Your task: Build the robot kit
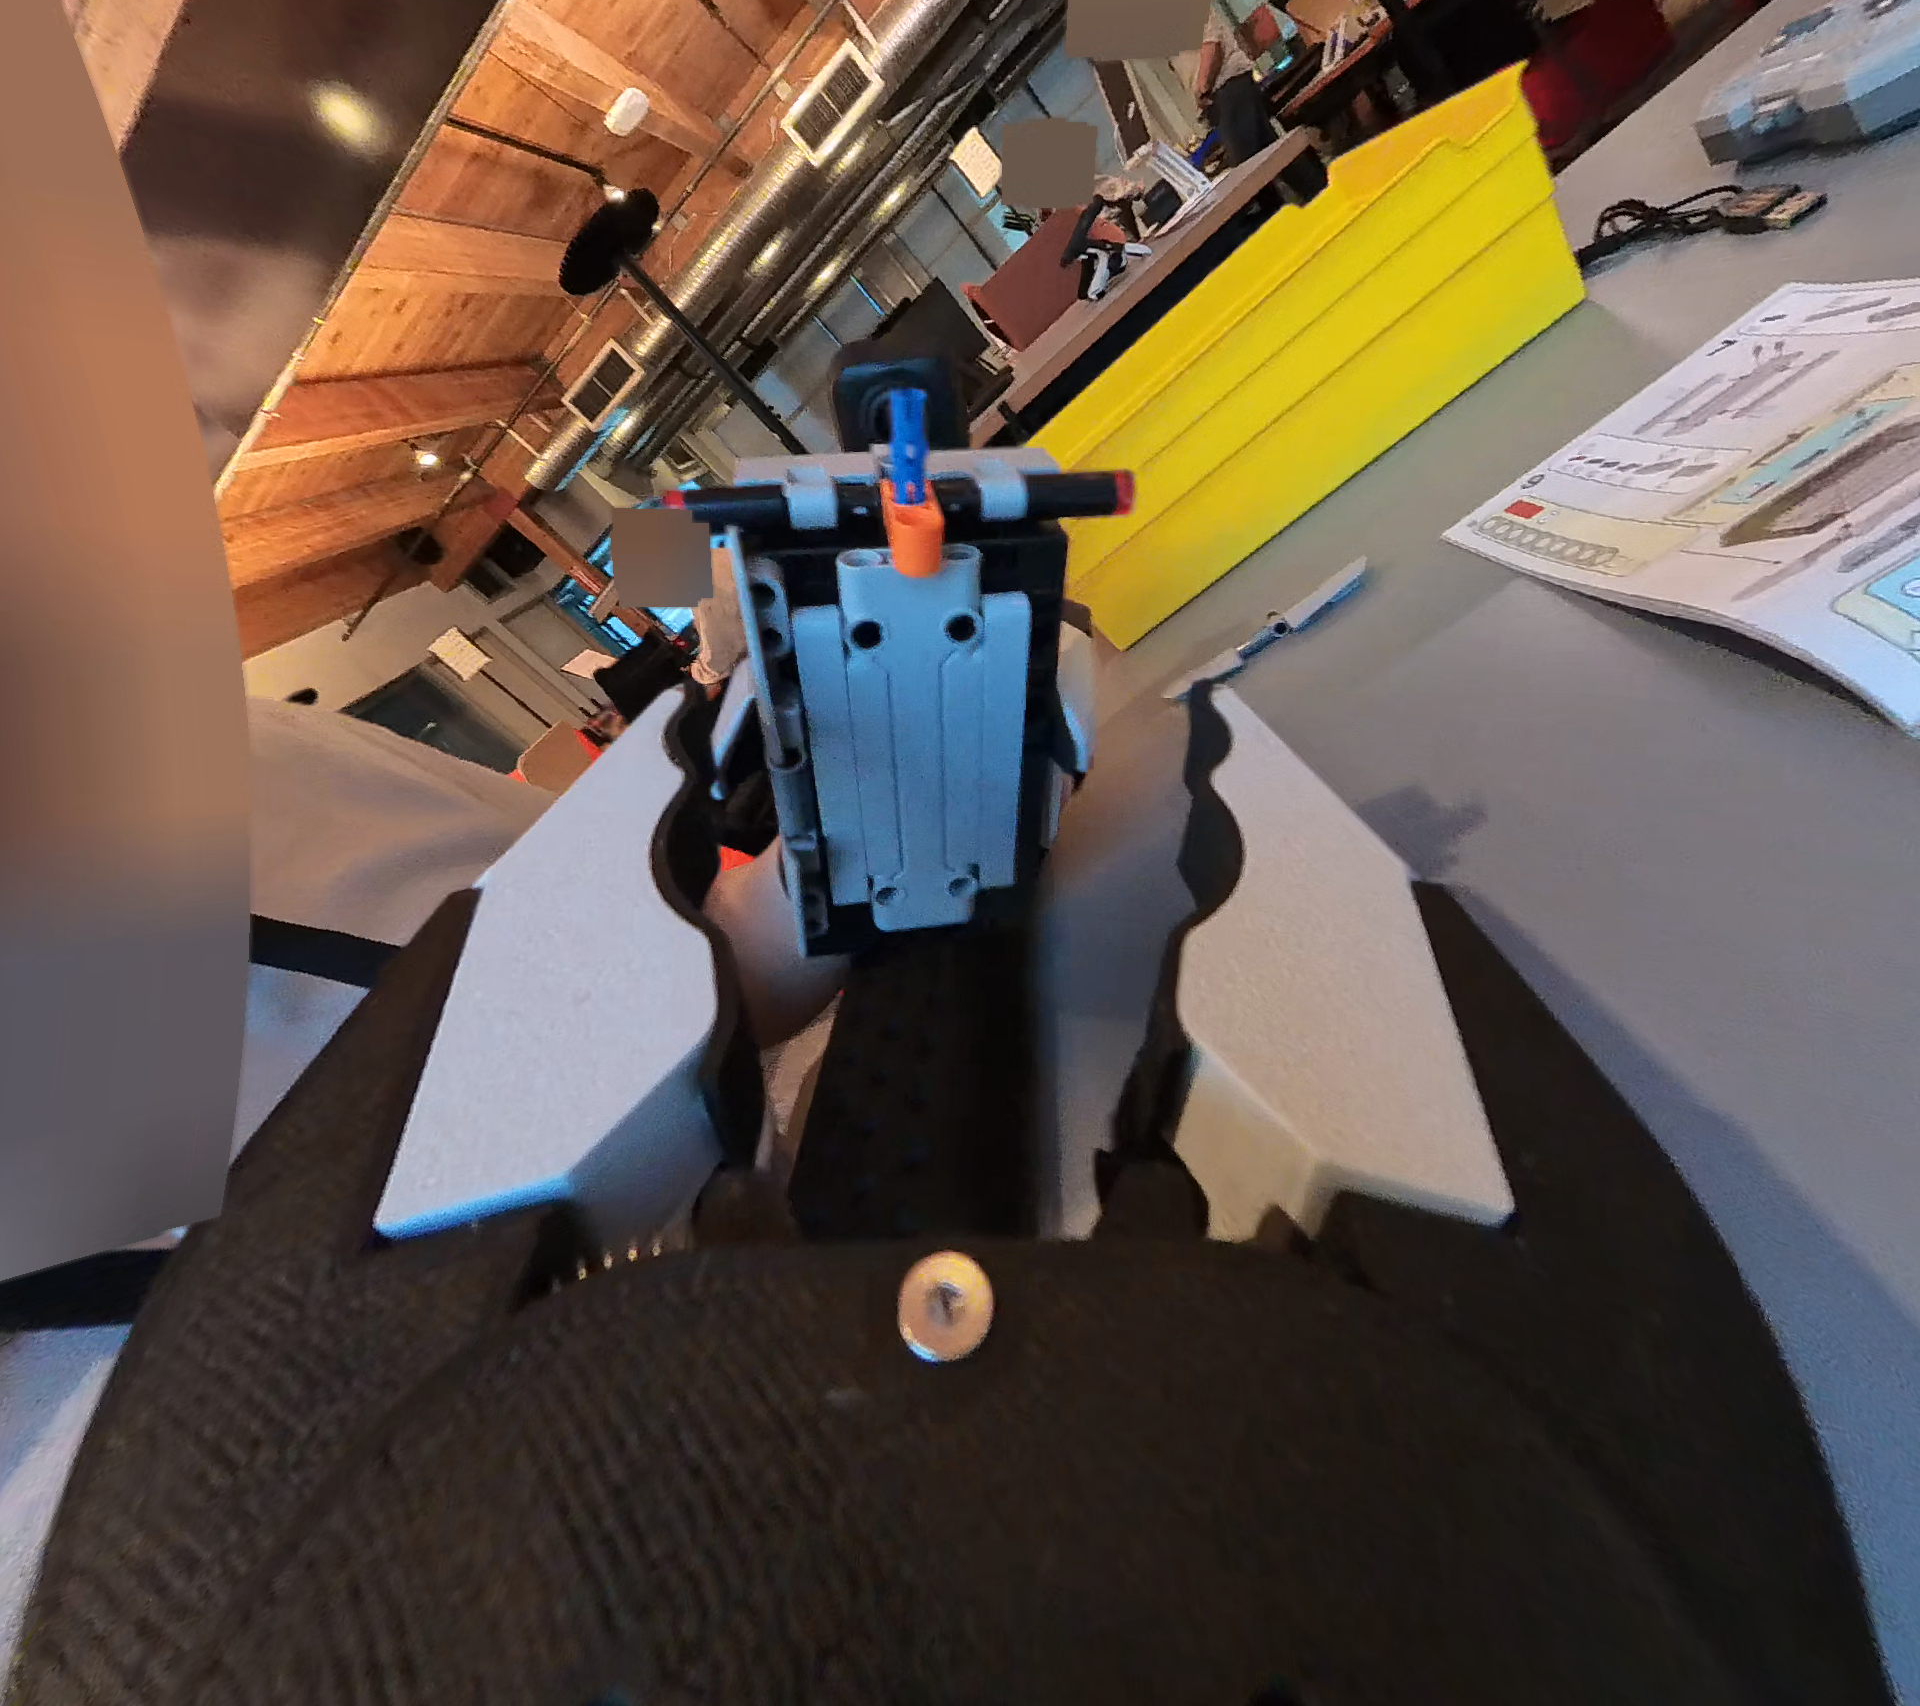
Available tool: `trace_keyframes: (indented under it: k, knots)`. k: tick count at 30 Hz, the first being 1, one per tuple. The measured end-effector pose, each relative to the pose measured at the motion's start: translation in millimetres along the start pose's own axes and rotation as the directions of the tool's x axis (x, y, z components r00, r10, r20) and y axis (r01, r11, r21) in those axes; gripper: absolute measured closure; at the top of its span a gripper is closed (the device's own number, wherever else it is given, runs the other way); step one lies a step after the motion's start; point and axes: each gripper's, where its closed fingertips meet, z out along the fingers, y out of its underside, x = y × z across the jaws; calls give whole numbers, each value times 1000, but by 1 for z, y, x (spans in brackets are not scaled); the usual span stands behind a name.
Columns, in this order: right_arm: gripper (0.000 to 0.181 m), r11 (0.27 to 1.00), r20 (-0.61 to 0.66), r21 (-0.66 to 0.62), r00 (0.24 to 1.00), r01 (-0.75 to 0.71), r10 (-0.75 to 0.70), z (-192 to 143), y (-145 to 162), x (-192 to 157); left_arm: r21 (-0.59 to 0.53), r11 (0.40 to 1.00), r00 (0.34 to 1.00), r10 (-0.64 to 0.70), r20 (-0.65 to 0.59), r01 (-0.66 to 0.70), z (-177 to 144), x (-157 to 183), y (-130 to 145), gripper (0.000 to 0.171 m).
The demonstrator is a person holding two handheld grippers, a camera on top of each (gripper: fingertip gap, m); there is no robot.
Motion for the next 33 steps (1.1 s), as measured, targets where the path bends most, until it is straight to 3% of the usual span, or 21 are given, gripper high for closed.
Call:
trace_keyframes:
  k: [2,10,15,19,23,28,31,33]
  knots:
    - [124,1000,53,-2,998,-25,26,0,0,-5,-24,999,1000,-23,1,23,1,-3,5,106]
    - [123,994,41,-82,996,-78,82,4,12,4,-42,996,997,-82,-2,81,2,-10,6,106]
    - [124,990,17,-107,996,-90,92,11,6,8,20,993,994,-113,3,113,-4,-15,-4,106]
    - [125,989,-65,-88,992,-118,112,19,-2,30,142,990,983,-24,184,-3,-33,-34,-29,97]
    - [126,990,-180,-101,981,-98,79,27,-5,61,243,958,926,53,373,-152,-72,-44,-54,102]
    - [125,982,-330,-131,928,135,-171,44,-25,87,302,929,877,44,479,-212,-114,-37,-72,109]
    - [126,937,-420,-150,838,316,-349,60,-31,99,267,909,794,103,599,-320,-144,-26,-83,112]
    - [125,915,-446,-136,802,379,-398,72,-31,101,159,915,678,151,720,-372,-160,-28,-82,117]
